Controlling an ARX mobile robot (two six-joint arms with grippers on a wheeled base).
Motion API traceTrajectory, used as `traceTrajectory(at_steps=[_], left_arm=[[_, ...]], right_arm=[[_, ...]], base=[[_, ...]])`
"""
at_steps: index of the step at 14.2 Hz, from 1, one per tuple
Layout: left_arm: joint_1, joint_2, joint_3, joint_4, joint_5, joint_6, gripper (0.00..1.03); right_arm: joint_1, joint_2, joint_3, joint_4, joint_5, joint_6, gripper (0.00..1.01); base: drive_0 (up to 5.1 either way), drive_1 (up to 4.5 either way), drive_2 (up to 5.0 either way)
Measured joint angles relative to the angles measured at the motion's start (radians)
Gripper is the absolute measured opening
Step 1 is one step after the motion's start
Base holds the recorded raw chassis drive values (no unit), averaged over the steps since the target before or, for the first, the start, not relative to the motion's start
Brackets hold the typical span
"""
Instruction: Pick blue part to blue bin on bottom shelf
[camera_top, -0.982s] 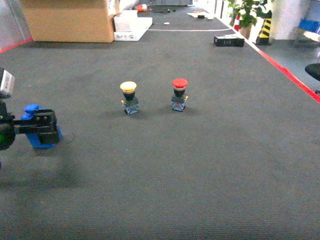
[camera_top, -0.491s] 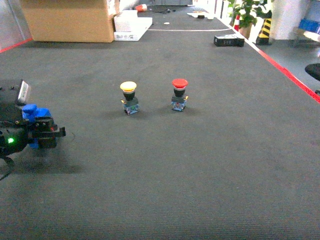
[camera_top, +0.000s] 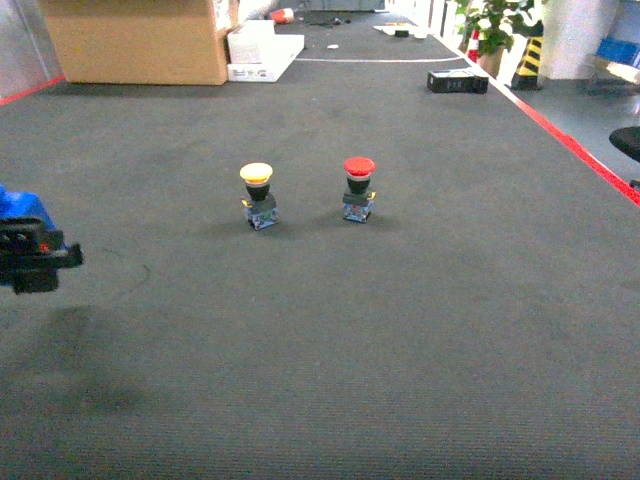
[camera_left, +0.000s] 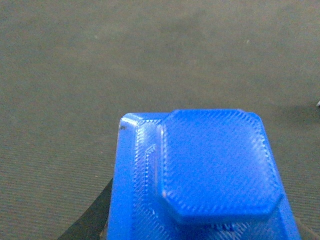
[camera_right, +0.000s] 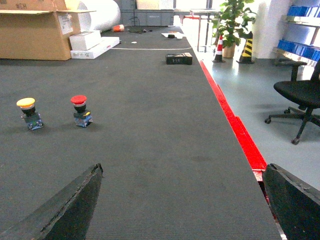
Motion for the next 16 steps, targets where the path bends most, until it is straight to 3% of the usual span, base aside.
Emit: traceTrajectory(at_steps=[3, 5, 8, 13, 14, 16], left_arm=[[-0.037, -0.351, -0.232, -0.070, -0.048, -0.010, 0.44], [-0.085, -0.638, -0.324, -0.210, -0.105, -0.011, 0.44], [-0.169, -1.035, -0.385, -0.437, -0.214, -0.006, 0.44], [-0.382, -1.624, -0.423, -0.949, -0.484, -0.049, 0.44], [-0.422, -1.711, -0.423, -1.019, -0.531, -0.064, 0.44], [-0.440, -1.717, -0.425, -1.020, -0.553, -0.073, 0.44]], right_arm=[[0.000, 0.000, 0.000, 0.000, 0.000, 0.000, 0.98], [0.000, 0.000, 0.000, 0.000, 0.000, 0.000, 0.98], [0.000, 0.000, 0.000, 0.000, 0.000, 0.000, 0.98], [0.000, 0.000, 0.000, 0.000, 0.000, 0.000, 0.98], [0.000, 0.000, 0.000, 0.000, 0.000, 0.000, 0.98], [0.000, 0.000, 0.000, 0.000, 0.000, 0.000, 0.98]], base=[[0.0, 0.00, 0.0], [0.0, 0.00, 0.0], [0.0, 0.00, 0.0], [0.0, 0.00, 0.0], [0.0, 0.00, 0.0], [0.0, 0.00, 0.0]])
